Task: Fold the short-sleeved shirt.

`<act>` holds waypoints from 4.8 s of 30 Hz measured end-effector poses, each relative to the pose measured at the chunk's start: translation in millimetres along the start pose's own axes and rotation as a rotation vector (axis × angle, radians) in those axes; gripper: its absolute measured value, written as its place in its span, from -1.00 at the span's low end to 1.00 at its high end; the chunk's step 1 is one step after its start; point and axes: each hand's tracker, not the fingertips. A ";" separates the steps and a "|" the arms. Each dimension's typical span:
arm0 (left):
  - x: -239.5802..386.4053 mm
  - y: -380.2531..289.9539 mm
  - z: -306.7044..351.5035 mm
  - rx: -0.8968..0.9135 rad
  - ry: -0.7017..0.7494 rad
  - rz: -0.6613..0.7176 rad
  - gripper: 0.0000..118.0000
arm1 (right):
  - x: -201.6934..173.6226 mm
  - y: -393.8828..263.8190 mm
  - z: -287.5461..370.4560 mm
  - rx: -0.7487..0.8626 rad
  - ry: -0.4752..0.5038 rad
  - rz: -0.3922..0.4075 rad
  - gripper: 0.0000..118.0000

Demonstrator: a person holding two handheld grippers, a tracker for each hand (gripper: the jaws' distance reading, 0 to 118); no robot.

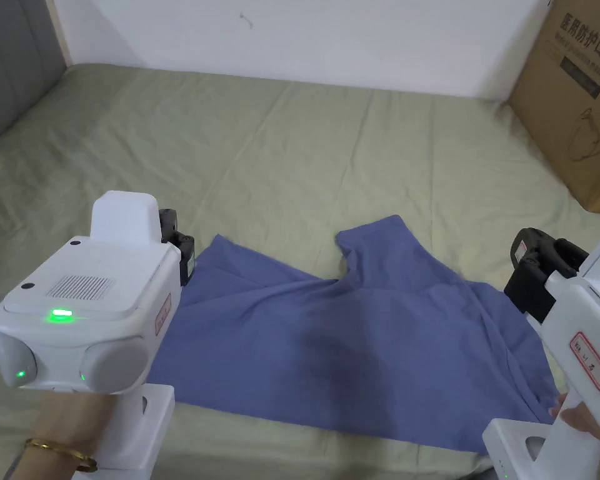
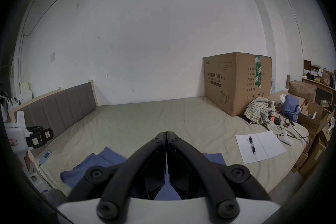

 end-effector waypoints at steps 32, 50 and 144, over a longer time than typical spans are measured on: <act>21.1 -35.5 -361.2 -0.917 -0.058 -0.175 0.14 | 58.3 -21.7 -70.2 -0.197 -0.197 0.048 -1.00; 19.5 -0.5 -319.5 -0.712 -0.139 -0.062 -1.00 | 82.9 -4.6 -72.9 -0.258 -0.203 -0.035 -1.00; -110.3 320.4 -207.4 -0.006 0.125 0.221 -1.00 | 101.1 311.9 -218.9 -0.161 -0.243 0.039 -0.99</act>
